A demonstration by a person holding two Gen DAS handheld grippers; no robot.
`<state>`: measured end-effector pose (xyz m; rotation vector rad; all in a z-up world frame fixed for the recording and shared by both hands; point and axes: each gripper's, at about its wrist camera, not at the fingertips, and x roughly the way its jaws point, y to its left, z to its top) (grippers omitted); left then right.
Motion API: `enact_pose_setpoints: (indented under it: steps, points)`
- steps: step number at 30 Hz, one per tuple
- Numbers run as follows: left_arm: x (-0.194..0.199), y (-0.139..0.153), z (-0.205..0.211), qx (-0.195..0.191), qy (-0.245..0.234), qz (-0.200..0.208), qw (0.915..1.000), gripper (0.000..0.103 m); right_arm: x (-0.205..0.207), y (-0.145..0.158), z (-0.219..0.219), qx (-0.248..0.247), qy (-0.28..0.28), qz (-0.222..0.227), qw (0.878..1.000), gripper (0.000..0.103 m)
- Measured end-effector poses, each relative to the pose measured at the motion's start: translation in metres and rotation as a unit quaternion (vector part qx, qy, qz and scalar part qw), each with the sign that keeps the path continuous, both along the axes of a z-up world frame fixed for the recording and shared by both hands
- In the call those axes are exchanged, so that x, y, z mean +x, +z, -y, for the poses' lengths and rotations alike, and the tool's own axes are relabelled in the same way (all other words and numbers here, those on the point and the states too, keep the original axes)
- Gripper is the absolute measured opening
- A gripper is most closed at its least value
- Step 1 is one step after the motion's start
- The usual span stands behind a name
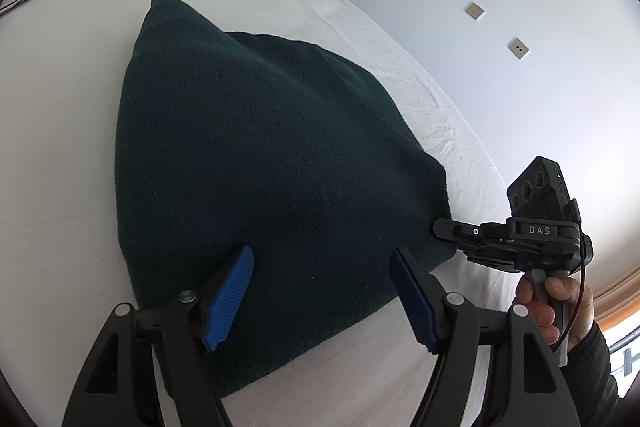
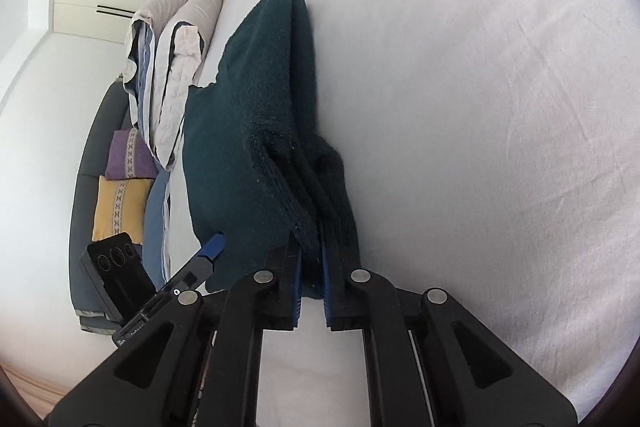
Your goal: Fold small clothes
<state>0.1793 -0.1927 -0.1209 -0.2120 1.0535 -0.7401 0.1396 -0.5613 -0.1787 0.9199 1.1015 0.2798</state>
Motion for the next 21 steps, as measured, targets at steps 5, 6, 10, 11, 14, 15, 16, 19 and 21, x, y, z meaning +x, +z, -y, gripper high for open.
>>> enact_pose_setpoints:
  steps: [5,6,10,11,14,15,16,19,21]
  points:
    - [0.009,0.033,-0.013,-0.004,0.017,0.047,0.9987,0.072,-0.004,0.067,0.006,-0.092,-0.033,0.059,0.993,0.012]
    - [0.016,0.038,-0.013,0.002,0.02,0.056,0.9982,0.072,0.0,0.079,0.004,-0.079,-0.031,0.08,0.993,0.013]
    - [0.056,0.047,-0.007,0.019,0.034,0.069,0.9969,0.072,0.034,0.092,-0.031,-0.052,0.024,0.108,0.992,0.013]
    - [0.066,0.044,-0.003,0.027,0.036,0.065,0.9969,0.072,0.045,0.089,-0.042,-0.056,0.038,0.107,0.992,0.013]
    - [0.09,0.022,0.008,0.057,0.03,0.048,0.9967,0.072,0.074,0.057,-0.059,-0.07,0.051,0.071,0.994,0.013]
    - [0.093,0.013,0.01,0.066,0.029,0.046,0.9964,0.072,0.081,0.043,-0.06,-0.091,0.047,0.054,0.993,0.012]
    - [0.094,0.006,0.01,0.07,0.026,0.051,0.9959,0.072,0.085,0.028,-0.056,-0.095,0.042,0.046,0.994,0.008]
    - [0.088,0.0,0.013,0.083,0.012,0.075,0.9936,0.072,0.083,0.006,-0.028,-0.018,0.007,0.061,0.998,0.0]
    - [0.085,-0.005,0.011,0.084,0.009,0.085,0.9928,0.071,0.08,0.009,-0.023,-0.028,0.005,0.065,0.997,0.0]
